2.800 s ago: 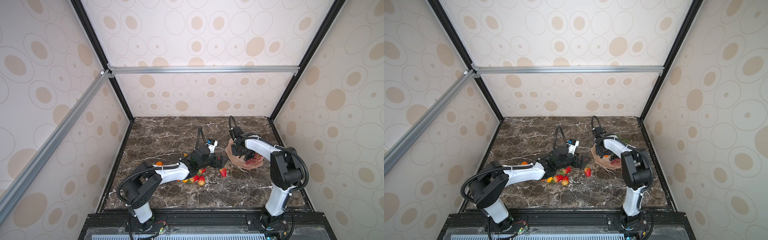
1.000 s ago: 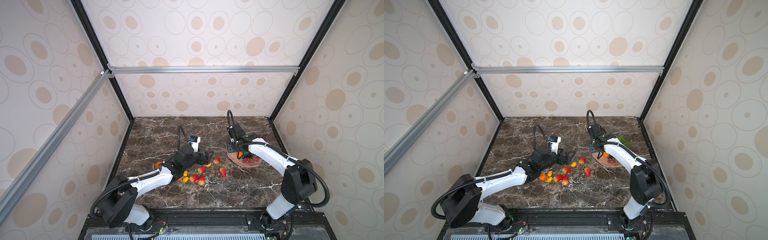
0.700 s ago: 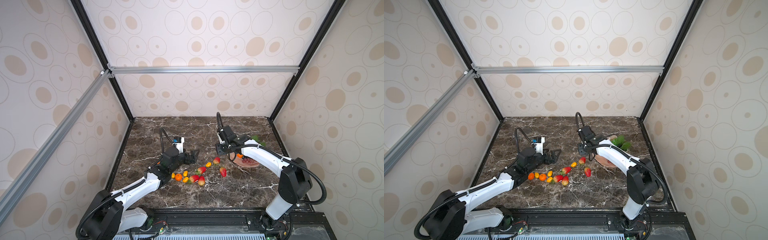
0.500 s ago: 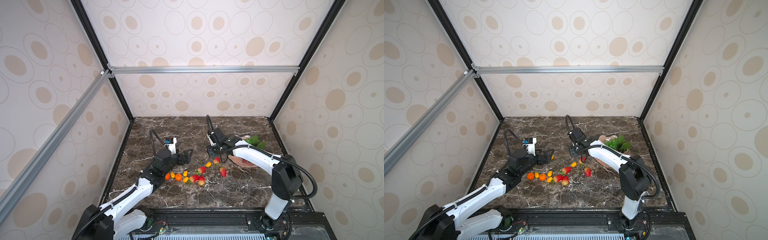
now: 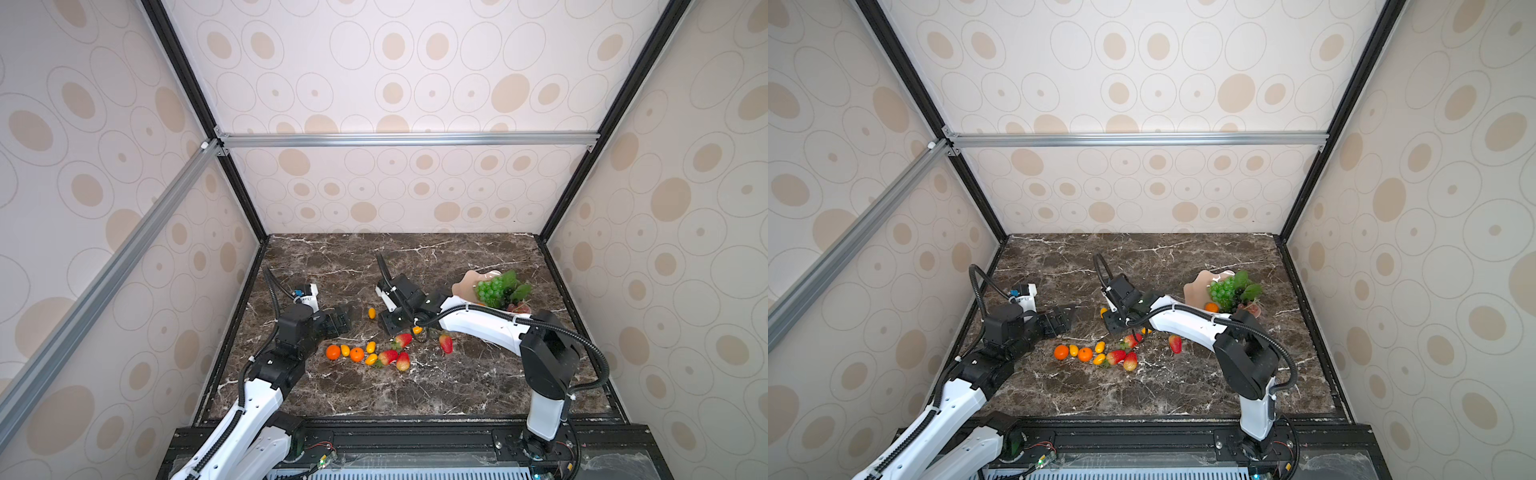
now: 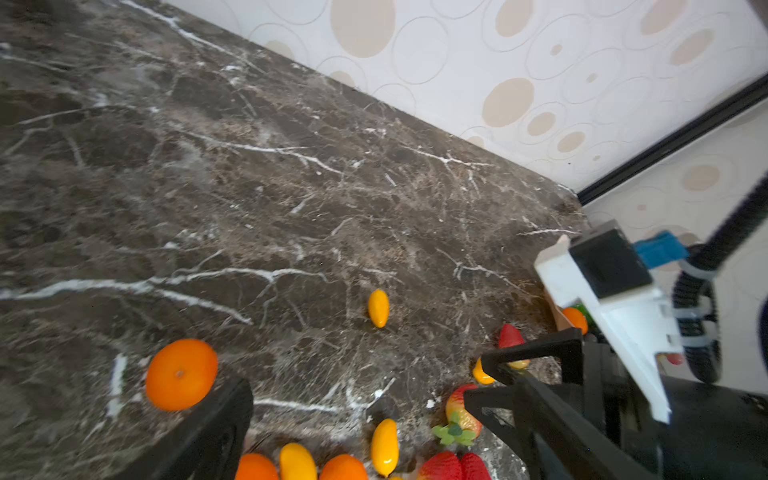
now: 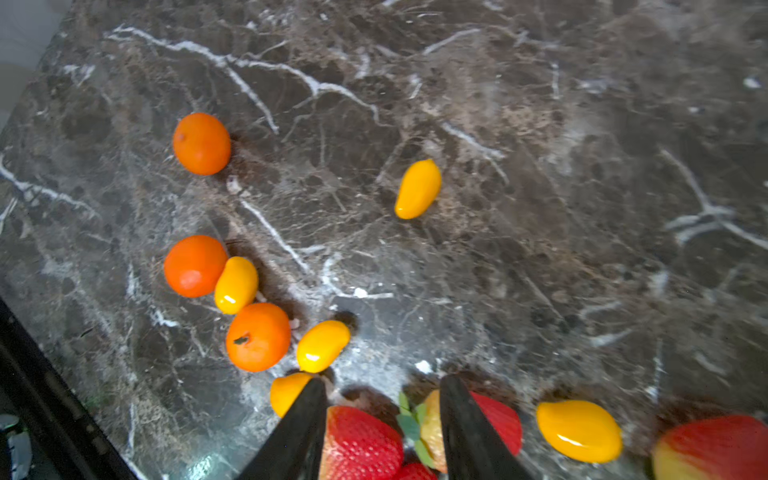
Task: Place and organize the fake fruits in the fruit bowl
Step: 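Close the right gripper on another orange fruit while the left arm draws back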
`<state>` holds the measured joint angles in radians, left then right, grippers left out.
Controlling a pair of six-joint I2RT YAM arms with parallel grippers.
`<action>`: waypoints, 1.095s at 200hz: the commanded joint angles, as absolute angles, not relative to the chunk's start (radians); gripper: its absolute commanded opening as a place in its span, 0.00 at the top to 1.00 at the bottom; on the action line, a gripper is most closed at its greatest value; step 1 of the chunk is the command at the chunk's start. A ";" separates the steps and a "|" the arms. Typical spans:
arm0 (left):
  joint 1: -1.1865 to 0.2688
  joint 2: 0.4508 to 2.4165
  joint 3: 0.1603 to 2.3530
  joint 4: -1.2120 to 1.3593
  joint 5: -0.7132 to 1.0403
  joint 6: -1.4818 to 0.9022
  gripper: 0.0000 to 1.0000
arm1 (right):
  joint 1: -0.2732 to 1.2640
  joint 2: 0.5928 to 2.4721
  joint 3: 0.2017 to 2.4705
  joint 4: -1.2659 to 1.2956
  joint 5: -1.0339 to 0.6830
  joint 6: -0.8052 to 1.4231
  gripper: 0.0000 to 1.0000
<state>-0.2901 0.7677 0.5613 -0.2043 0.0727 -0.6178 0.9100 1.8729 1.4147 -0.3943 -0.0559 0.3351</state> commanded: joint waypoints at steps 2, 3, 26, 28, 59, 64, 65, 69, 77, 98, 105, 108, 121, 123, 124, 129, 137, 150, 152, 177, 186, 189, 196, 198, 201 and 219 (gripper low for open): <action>-0.238 0.738 0.609 -0.353 0.042 -0.645 0.02 | 0.959 1.905 1.445 -0.346 -0.118 0.280 0.52; -0.235 0.736 0.609 -0.353 0.042 -0.645 0.02 | 0.961 1.907 1.446 -0.346 -0.119 0.279 0.52; -0.167 0.720 0.597 -0.366 0.079 -0.663 0.02 | 0.984 1.934 1.461 -0.340 -0.168 0.233 0.51; -0.161 0.718 0.595 -0.367 0.083 -0.666 0.02 | 0.985 1.935 1.460 -0.339 -0.171 0.231 0.51; -0.085 0.709 0.575 -0.356 0.161 -0.678 0.02 | 1.028 1.970 1.481 -0.342 -0.194 0.156 0.46; -0.076 0.707 0.575 -0.357 0.171 -0.678 0.02 | 1.034 1.980 1.488 -0.346 -0.184 0.152 0.45; -0.075 0.707 0.574 -0.357 0.174 -0.679 0.02 | 1.035 1.982 1.490 -0.347 -0.183 0.152 0.45; -0.067 0.707 0.573 -0.357 0.181 -0.680 0.02 | 1.039 1.992 1.497 -0.351 -0.179 0.148 0.44; -0.051 0.703 0.569 -0.360 0.192 -0.683 0.02 | 1.044 2.009 1.513 -0.361 -0.179 0.142 0.44; -0.022 0.689 0.559 -0.355 0.213 -0.685 0.02 | 1.052 2.053 1.547 -0.379 -0.161 0.135 0.43; -0.016 0.686 0.557 -0.355 0.219 -0.685 0.02 | 1.053 2.065 1.559 -0.384 -0.160 0.135 0.42; -0.013 0.684 0.556 -0.354 0.220 -0.685 0.02 | 1.053 2.070 1.561 -0.385 -0.160 0.134 0.42; -0.004 0.685 0.556 -0.355 0.225 -0.684 0.02 | 1.055 2.093 1.579 -0.393 -0.157 0.129 0.42; -0.002 0.685 0.555 -0.354 0.227 -0.683 0.02 | 1.055 2.095 1.581 -0.396 -0.154 0.129 0.42; -0.002 0.686 0.556 -0.354 0.227 -0.684 0.02 | 1.056 2.097 1.583 -0.396 -0.154 0.129 0.42; 0.001 0.687 0.557 -0.354 0.228 -0.684 0.02 | 1.056 2.105 1.590 -0.403 -0.150 0.127 0.42; 0.003 0.690 0.557 -0.354 0.231 -0.683 0.02 | 1.058 2.116 1.601 -0.415 -0.143 0.123 0.42; 0.007 0.690 0.556 -0.349 0.234 -0.684 0.02 | 1.060 2.130 1.611 -0.424 -0.124 0.121 0.42; 0.009 0.690 0.556 -0.348 0.235 -0.684 0.02 | 1.059 2.132 1.613 -0.428 -0.122 0.121 0.42; 0.011 0.701 0.555 -0.331 0.248 -0.685 0.02 | 1.059 2.158 1.633 -0.450 -0.112 0.117 0.42; 0.014 0.705 0.555 -0.327 0.252 -0.684 0.02 | 1.059 2.167 1.641 -0.457 -0.116 0.114 0.42; 0.015 0.706 0.555 -0.327 0.252 -0.684 0.02 | 1.060 2.170 1.643 -0.460 -0.118 0.113 0.42; 0.013 0.706 0.553 -0.326 0.254 -0.683 0.02 | 1.060 2.176 1.649 -0.466 -0.122 0.112 0.42; 0.014 0.706 0.553 -0.325 0.254 -0.682 0.02 | 1.060 2.178 1.650 -0.467 -0.123 0.112 0.42; 0.015 0.706 0.552 -0.325 0.253 -0.681 0.02 | 1.059 2.179 1.650 -0.468 -0.124 0.112 0.42; 0.017 0.705 0.552 -0.322 0.258 -0.680 0.02 | 1.060 2.191 1.662 -0.475 -0.124 0.113 0.41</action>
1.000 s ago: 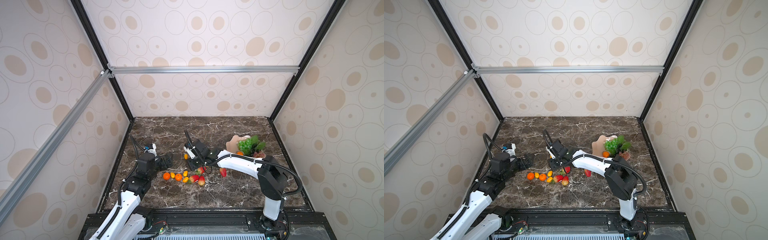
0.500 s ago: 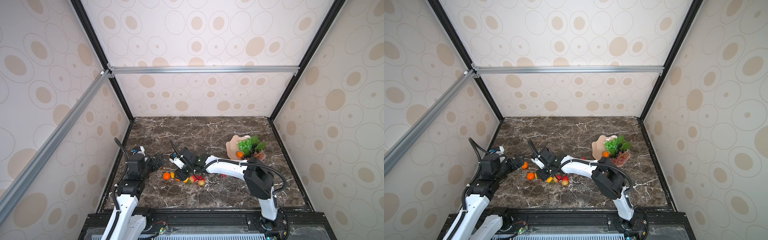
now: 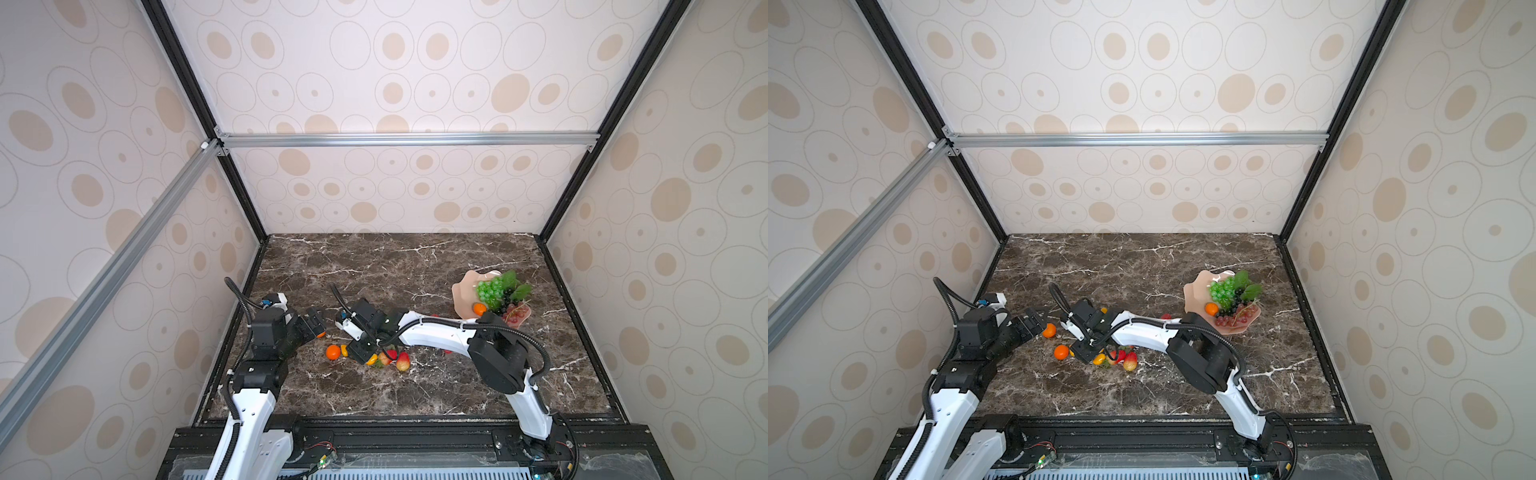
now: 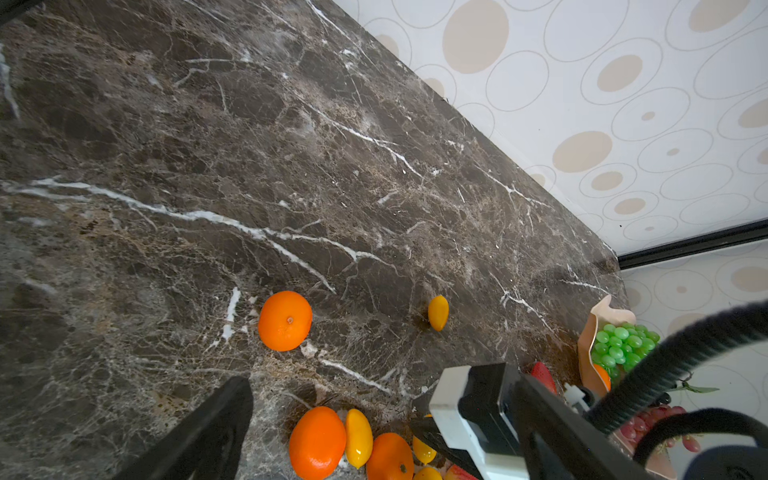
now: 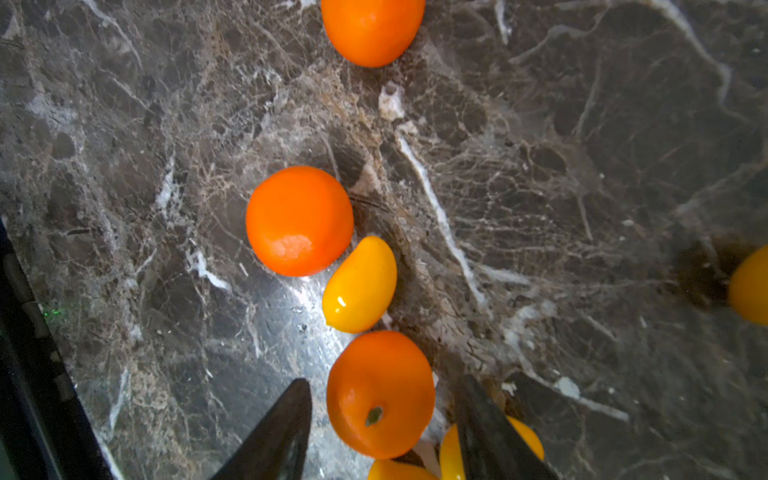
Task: Place and organize the fake fruits in the fruit bowl
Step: 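Close the right gripper on another orange fruit while the left arm draws back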
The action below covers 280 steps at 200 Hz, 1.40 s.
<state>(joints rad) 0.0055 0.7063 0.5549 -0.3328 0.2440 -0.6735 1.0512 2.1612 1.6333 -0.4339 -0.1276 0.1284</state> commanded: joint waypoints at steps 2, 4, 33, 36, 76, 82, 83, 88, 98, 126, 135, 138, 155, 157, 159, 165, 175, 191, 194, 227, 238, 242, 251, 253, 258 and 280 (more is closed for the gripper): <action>0.017 0.705 0.552 -0.323 0.259 -0.681 0.02 | 1.060 2.193 1.662 -0.477 -0.124 0.112 0.41; 0.017 0.704 0.551 -0.322 0.259 -0.681 0.02 | 1.060 2.195 1.663 -0.478 -0.124 0.113 0.41; 0.021 0.704 0.552 -0.320 0.259 -0.682 0.02 | 1.062 2.207 1.670 -0.487 -0.117 0.116 0.41; 0.021 0.704 0.552 -0.319 0.261 -0.683 0.02 | 1.062 2.209 1.670 -0.488 -0.115 0.116 0.41; 0.024 0.710 0.555 -0.311 0.268 -0.682 0.02 | 1.063 2.221 1.680 -0.495 -0.111 0.116 0.41; 0.025 0.712 0.557 -0.311 0.269 -0.680 0.02 | 1.063 2.223 1.681 -0.495 -0.109 0.117 0.42; 0.025 0.712 0.557 -0.311 0.269 -0.680 0.02 | 1.062 2.223 1.681 -0.495 -0.109 0.118 0.42; 0.024 0.712 0.557 -0.311 0.271 -0.681 0.02 | 1.062 2.226 1.683 -0.496 -0.108 0.118 0.42; 0.025 0.713 0.556 -0.307 0.272 -0.682 0.02 | 1.062 2.230 1.687 -0.497 -0.109 0.118 0.43; 0.027 0.715 0.557 -0.304 0.277 -0.680 0.02 | 1.062 2.238 1.692 -0.503 -0.109 0.121 0.44; 0.027 0.715 0.557 -0.304 0.277 -0.679 0.02 | 1.062 2.241 1.692 -0.502 -0.109 0.120 0.44; 0.027 0.715 0.557 -0.303 0.276 -0.679 0.02 | 1.062 2.241 1.692 -0.504 -0.109 0.121 0.44; 0.027 0.715 0.555 -0.301 0.279 -0.680 0.02 | 1.062 2.244 1.693 -0.505 -0.107 0.121 0.45; 0.025 0.715 0.555 -0.300 0.279 -0.681 0.02 | 1.062 2.245 1.693 -0.505 -0.107 0.121 0.45; 0.026 0.715 0.555 -0.300 0.280 -0.680 0.02 | 1.062 2.246 1.693 -0.506 -0.107 0.121 0.45; 0.027 0.713 0.554 -0.299 0.280 -0.681 0.02 | 1.062 2.247 1.695 -0.505 -0.106 0.121 0.45; 0.028 0.713 0.554 -0.298 0.280 -0.679 0.02 | 1.062 2.247 1.695 -0.506 -0.106 0.122 0.46; 0.028 0.713 0.554 -0.298 0.276 -0.676 0.02 | 1.062 2.247 1.696 -0.505 -0.103 0.123 0.47; 0.028 0.713 0.554 -0.299 0.277 -0.676 0.02 | 1.062 2.248 1.696 -0.506 -0.103 0.123 0.48; 0.028 0.709 0.553 -0.304 0.265 -0.672 0.02 | 1.063 2.239 1.697 -0.507 -0.103 0.130 0.51; 0.027 0.706 0.554 -0.305 0.256 -0.670 0.02 | 1.062 2.231 1.696 -0.508 -0.103 0.134 0.52; 0.027 0.704 0.555 -0.305 0.254 -0.670 0.02 | 1.062 2.226 1.696 -0.509 -0.103 0.136 0.52; 0.029 0.703 0.555 -0.305 0.252 -0.670 0.02 | 1.062 2.213 1.694 -0.507 -0.105 0.139 0.52; 0.028 0.703 0.555 -0.305 0.251 -0.670 0.02 | 1.062 2.211 1.692 -0.506 -0.104 0.140 0.53; 0.028 0.703 0.557 -0.305 0.250 -0.670 0.02 | 1.062 2.201 1.690 -0.506 -0.103 0.143 0.53; 0.028 0.705 0.562 -0.311 0.240 -0.662 0.02 | 1.059 2.157 1.676 -0.495 -0.094 0.152 0.55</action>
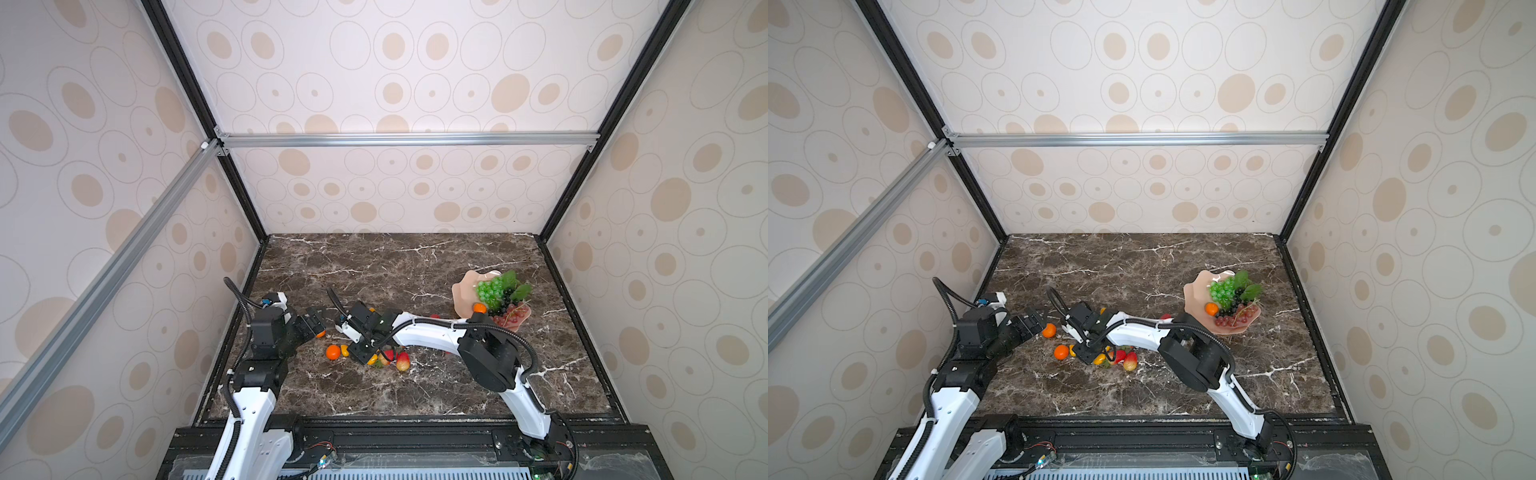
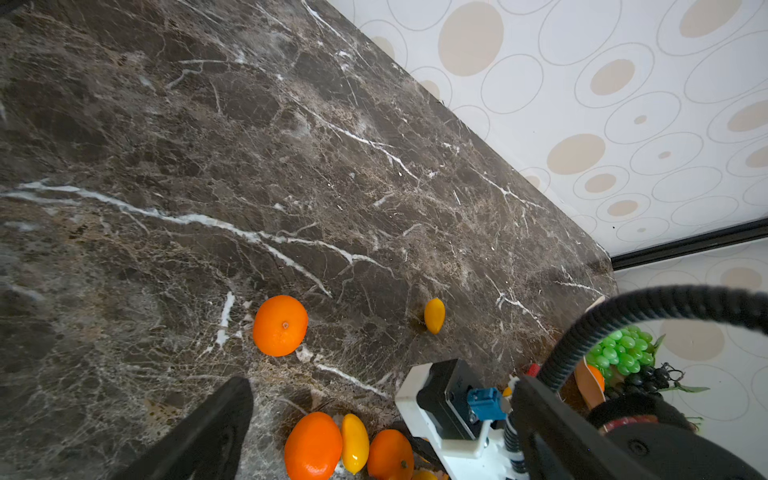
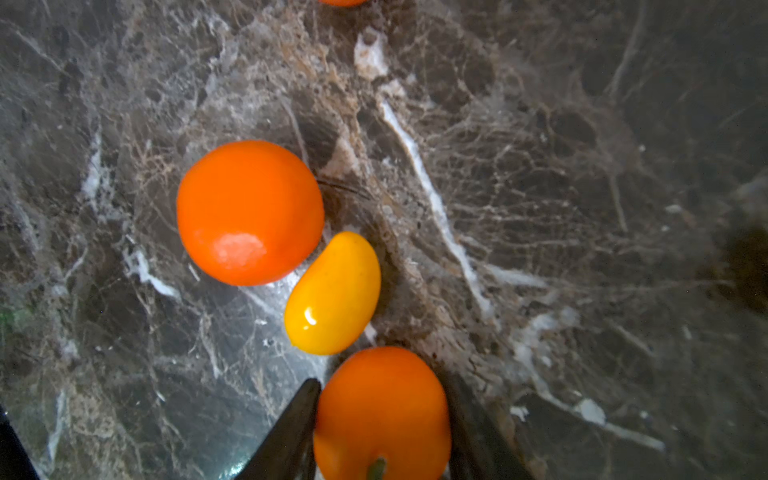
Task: Place and organize the fake fruits in the fruit bowl
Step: 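Close the right gripper on another orange fruit while the left arm draws back, then carry the second orange toward the bowl in the right gripper while the left arm reaches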
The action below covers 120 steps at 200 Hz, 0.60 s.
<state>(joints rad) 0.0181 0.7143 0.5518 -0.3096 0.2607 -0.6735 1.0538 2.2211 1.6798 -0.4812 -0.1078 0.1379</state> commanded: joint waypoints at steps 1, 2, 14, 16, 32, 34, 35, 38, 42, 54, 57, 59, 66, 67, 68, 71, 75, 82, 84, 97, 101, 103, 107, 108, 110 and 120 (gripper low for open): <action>0.028 0.705 0.562 -0.311 0.239 -0.661 0.02 | 1.059 2.154 1.676 -0.494 -0.095 0.153 0.55; 0.028 0.705 0.563 -0.311 0.238 -0.660 0.02 | 1.059 2.151 1.675 -0.495 -0.094 0.153 0.56; 0.028 0.706 0.570 -0.322 0.222 -0.652 0.02 | 1.056 2.128 1.669 -0.491 -0.096 0.158 0.57; 0.028 0.706 0.572 -0.324 0.219 -0.651 0.02 | 1.054 2.125 1.669 -0.490 -0.097 0.159 0.57; 0.028 0.704 0.577 -0.330 0.205 -0.640 0.02 | 1.048 2.096 1.658 -0.485 -0.109 0.168 0.59; 0.028 0.704 0.577 -0.329 0.204 -0.640 0.02 | 1.047 2.091 1.656 -0.483 -0.109 0.169 0.59; 0.028 0.703 0.578 -0.329 0.204 -0.639 0.02 | 1.046 2.089 1.655 -0.482 -0.110 0.169 0.59; 0.028 0.703 0.579 -0.329 0.204 -0.637 0.02 | 1.046 2.082 1.652 -0.481 -0.111 0.170 0.59; 0.028 0.704 0.580 -0.326 0.207 -0.635 0.02 | 1.044 2.073 1.646 -0.477 -0.112 0.174 0.59; 0.027 0.707 0.583 -0.313 0.209 -0.629 0.02 | 1.038 2.045 1.625 -0.466 -0.113 0.182 0.60; 0.028 0.708 0.582 -0.309 0.211 -0.628 0.02 | 1.036 2.037 1.618 -0.464 -0.115 0.185 0.60; 0.028 0.709 0.580 -0.307 0.212 -0.628 0.02 | 1.035 2.032 1.614 -0.462 -0.115 0.186 0.60; 0.028 0.712 0.577 -0.298 0.213 -0.629 0.02 | 1.028 2.011 1.597 -0.452 -0.115 0.191 0.61; 0.028 0.712 0.576 -0.296 0.213 -0.629 0.02 | 1.029 2.008 1.595 -0.452 -0.114 0.193 0.61; 0.028 0.712 0.576 -0.295 0.214 -0.629 0.02 | 1.028 2.005 1.593 -0.451 -0.114 0.194 0.61; 0.028 0.713 0.574 -0.289 0.215 -0.629 0.02 | 1.024 1.996 1.584 -0.448 -0.114 0.197 0.61; 0.028 0.714 0.570 -0.282 0.219 -0.629 0.02 | 1.020 1.980 1.573 -0.442 -0.112 0.200 0.61; 0.027 0.719 0.564 -0.269 0.228 -0.632 0.02 | 1.015 1.959 1.554 -0.437 -0.109 0.207 0.61; 0.027 0.720 0.563 -0.262 0.231 -0.634 0.02 | 1.012 1.953 1.548 -0.436 -0.107 0.208 0.61; 0.024 0.734 0.551 -0.228 0.254 -0.643 0.02 | 1.004 1.912 1.512 -0.432 -0.083 0.217 0.62; 0.022 0.738 0.549 -0.217 0.262 -0.647 0.02 | 1.000 1.900 1.500 -0.429 -0.074 0.220 0.63; 0.020 0.742 0.547 -0.211 0.266 -0.649 0.02 | 0.999 1.893 1.494 -0.427 -0.071 0.221 0.63; 0.016 0.746 0.545 -0.198 0.272 -0.653 0.02 | 0.995 1.881 1.483 -0.424 -0.065 0.223 0.63; 0.016 0.747 0.544 -0.197 0.272 -0.654 0.02 | 0.995 1.878 1.480 -0.423 -0.063 0.223 0.64; 0.012 0.748 0.542 -0.190 0.273 -0.656 0.02 | 0.993 1.871 1.475 -0.423 -0.058 0.225 0.64; -0.002 0.760 0.538 -0.165 0.275 -0.662 0.02 | 0.984 1.843 1.449 -0.419 -0.038 0.234 0.66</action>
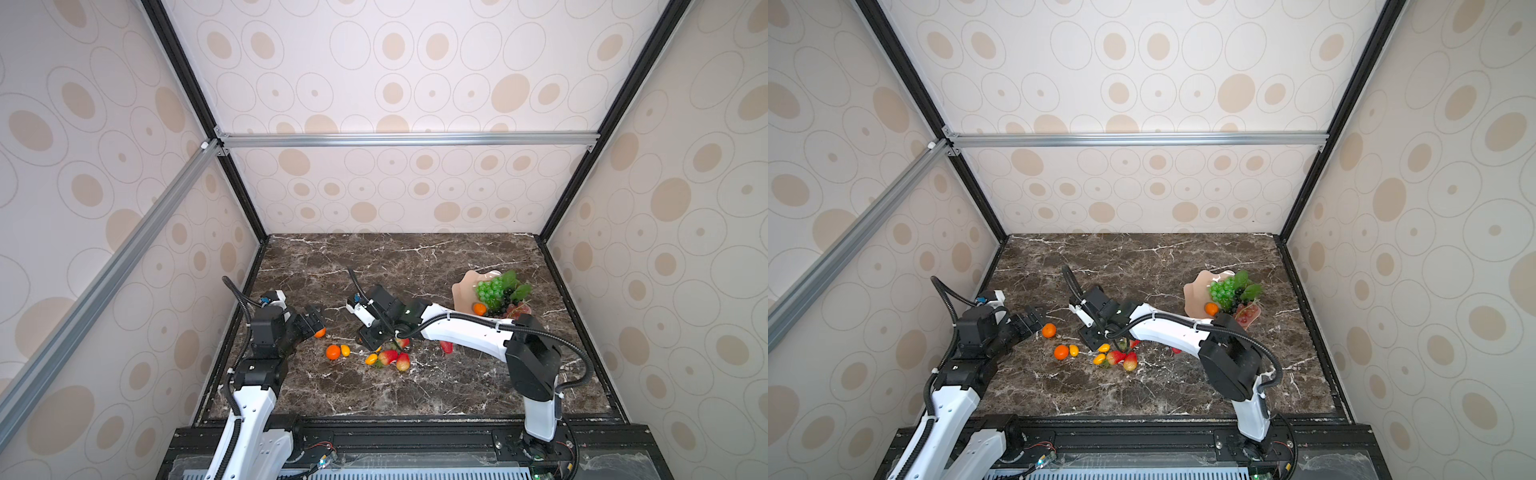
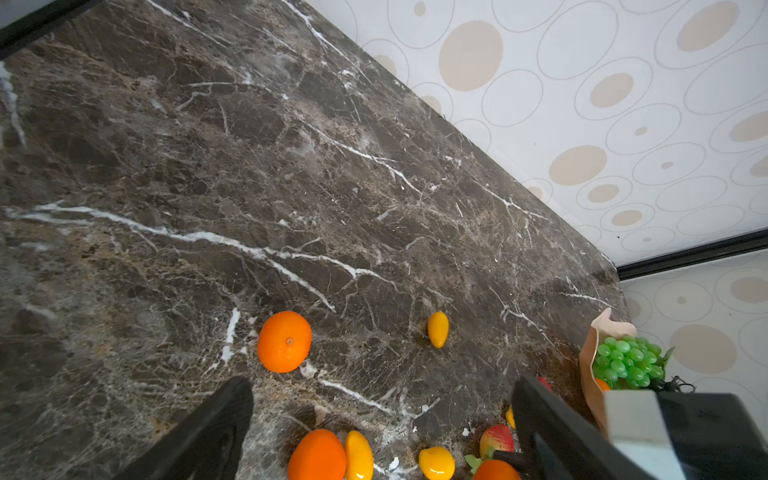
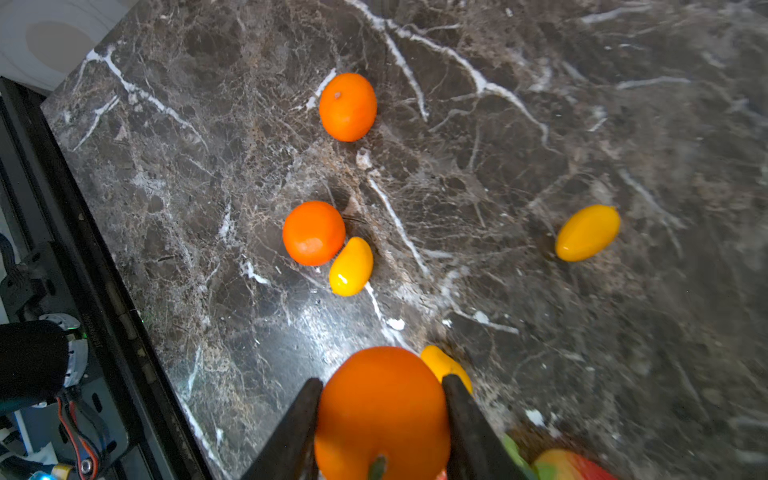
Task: Place and organize the fake fruits in the fruit bowl
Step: 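Carry the second orange toward the bowl in the right gripper while the left arm reaches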
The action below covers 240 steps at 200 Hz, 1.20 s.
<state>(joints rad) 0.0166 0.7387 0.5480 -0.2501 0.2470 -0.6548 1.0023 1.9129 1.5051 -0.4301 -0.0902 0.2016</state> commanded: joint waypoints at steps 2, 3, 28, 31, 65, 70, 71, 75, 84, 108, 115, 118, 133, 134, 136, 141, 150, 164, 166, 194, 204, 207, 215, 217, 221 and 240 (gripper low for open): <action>-0.006 0.762 0.538 -0.158 0.275 -0.662 0.02 | 0.981 1.836 1.442 -0.419 -0.033 0.235 0.67; -0.008 0.763 0.538 -0.156 0.273 -0.663 0.02 | 0.980 1.834 1.440 -0.419 -0.031 0.237 0.67; -0.066 0.801 0.541 -0.102 0.255 -0.673 0.02 | 0.955 1.768 1.373 -0.410 0.022 0.263 0.71; -0.074 0.805 0.540 -0.095 0.252 -0.676 0.02 | 0.951 1.761 1.366 -0.410 0.031 0.267 0.72; -0.180 0.866 0.540 -0.011 0.202 -0.706 0.02 | 0.921 1.664 1.271 -0.378 0.123 0.313 0.73; -0.198 0.878 0.542 0.000 0.196 -0.709 0.02 | 0.915 1.653 1.258 -0.376 0.136 0.320 0.73; -0.202 0.880 0.542 0.003 0.194 -0.710 0.02 | 0.914 1.650 1.256 -0.375 0.137 0.320 0.73; -0.218 0.891 0.546 0.013 0.187 -0.712 0.02 | 0.908 1.642 1.247 -0.373 0.143 0.324 0.73; -0.254 0.919 0.553 0.035 0.172 -0.715 0.02 | 0.897 1.625 1.229 -0.369 0.152 0.330 0.73; -0.349 0.994 0.582 0.101 0.143 -0.720 0.02 | 0.871 1.587 1.192 -0.377 0.186 0.346 0.74; -0.374 1.021 0.597 0.110 0.133 -0.717 0.02 | 0.862 1.577 1.183 -0.381 0.199 0.350 0.74; -0.383 1.032 0.603 0.113 0.129 -0.716 0.02 | 0.859 1.573 1.178 -0.381 0.201 0.351 0.74; -0.428 1.085 0.637 0.130 0.113 -0.713 0.02 | 0.840 1.549 1.152 -0.375 0.201 0.357 0.74; -0.431 1.089 0.639 0.133 0.112 -0.713 0.02 | 0.839 1.547 1.151 -0.375 0.202 0.357 0.74; -0.436 1.095 0.643 0.136 0.111 -0.713 0.02 | 0.835 1.543 1.148 -0.376 0.201 0.357 0.74; -0.450 1.112 0.653 0.146 0.108 -0.713 0.02 | 0.829 1.535 1.140 -0.376 0.204 0.359 0.74; -0.477 1.142 0.670 0.164 0.105 -0.712 0.02 | 0.815 1.520 1.128 -0.381 0.204 0.362 0.74; -0.515 1.188 0.700 0.188 0.097 -0.708 0.02 | 0.790 1.497 1.107 -0.389 0.205 0.371 0.74; -0.521 1.195 0.705 0.190 0.096 -0.706 0.02 | 0.785 1.493 1.104 -0.390 0.205 0.373 0.74; -0.592 1.282 0.765 0.227 0.087 -0.696 0.02 | 0.726 1.431 1.053 -0.391 0.195 0.383 0.74; -0.616 1.313 0.783 0.239 0.085 -0.693 0.02 | 0.703 1.409 1.036 -0.395 0.195 0.388 0.73; -0.622 1.322 0.789 0.242 0.086 -0.692 0.02 | 0.696 1.402 1.030 -0.396 0.194 0.389 0.73; -0.641 1.347 0.805 0.252 0.087 -0.691 0.02 | 0.675 1.387 1.017 -0.401 0.189 0.392 0.73; -0.646 1.353 0.810 0.253 0.088 -0.690 0.02 | 0.670 1.383 1.015 -0.404 0.187 0.394 0.73; -0.654 1.366 0.819 0.257 0.089 -0.689 0.02 | 0.659 1.375 1.010 -0.407 0.184 0.396 0.73; -0.693 1.421 0.860 0.268 0.093 -0.679 0.02 | 0.615 1.342 0.981 -0.414 0.174 0.397 0.73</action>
<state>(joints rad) -0.6498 1.3701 0.7860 0.2153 0.1051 -0.6994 0.6571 1.3899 1.0157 -0.3832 0.1806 0.3756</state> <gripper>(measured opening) 0.982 0.424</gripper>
